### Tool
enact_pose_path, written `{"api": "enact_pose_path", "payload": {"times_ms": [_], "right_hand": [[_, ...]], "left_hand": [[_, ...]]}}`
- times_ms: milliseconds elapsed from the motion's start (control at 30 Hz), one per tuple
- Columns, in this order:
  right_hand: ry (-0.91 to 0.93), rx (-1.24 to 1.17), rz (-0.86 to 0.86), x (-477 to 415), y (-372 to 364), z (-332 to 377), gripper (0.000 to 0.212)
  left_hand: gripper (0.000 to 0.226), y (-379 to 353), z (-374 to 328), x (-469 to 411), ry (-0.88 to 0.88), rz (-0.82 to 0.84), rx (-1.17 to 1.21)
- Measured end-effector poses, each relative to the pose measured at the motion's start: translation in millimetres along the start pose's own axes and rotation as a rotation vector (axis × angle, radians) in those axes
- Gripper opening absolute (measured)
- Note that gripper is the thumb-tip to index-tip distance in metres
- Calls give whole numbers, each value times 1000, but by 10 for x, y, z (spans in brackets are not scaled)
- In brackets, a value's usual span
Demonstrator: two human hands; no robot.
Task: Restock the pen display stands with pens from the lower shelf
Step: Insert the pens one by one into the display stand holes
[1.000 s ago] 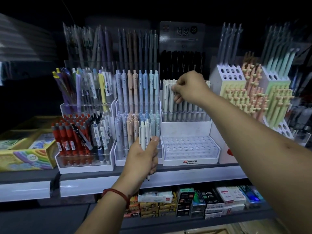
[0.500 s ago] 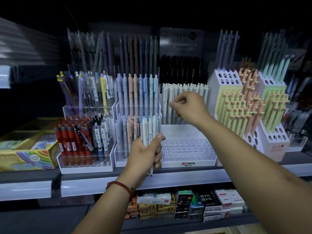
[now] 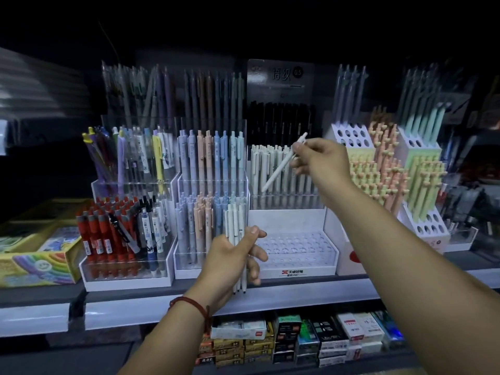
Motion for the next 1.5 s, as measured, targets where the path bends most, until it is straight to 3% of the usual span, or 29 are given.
{"api": "enact_pose_path", "payload": {"times_ms": [133,300,667,900,1033,1067,1133,1200,1267,1367,1500], "right_hand": [[153,251,-55,-141,-19,13,15],[236,546,133,-162,-226,-30,21],[285,778,269,-253,-402,59,25],[128,641,282,-200,-334,-59,25],[185,724,162,14,-261,-10,35],[181,634,207,109,-257,36,34],[129,406,461,310,-304,116,27],[103,358,682,467,-346,155,19],[94,365,739,506,-339,135,15],[38,301,663,428,-242,103,14],[-9,107,394,187,-39,122,11]], "left_hand": [[30,46,3,-41,-14,-53,15],[25,28,-57,-74,-6,-20,50],[23,1,-73,-41,-10,-16,60],[26,-1,-99,-2,-5,-30,42],[26,-62,-131,-26,-19,-5,46],[26,-87,-136,-39,-20,4,53],[26,-151,-147,-59,-17,23,79],[24,-235,-147,-81,-12,48,109],[21,-320,-139,-102,-19,66,135],[31,-388,-133,-131,-34,66,140],[36,-359,-124,-132,-33,48,59]]}}
Point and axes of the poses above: each hand's wrist, its own x-axis away from the middle knuckle, its own y-axis out of the back of the hand, z = x × y, the point moved 4 cm from there along -x, towards the middle knuckle, and after that the axes turned 15 degrees about x, right-handed, at the moved point
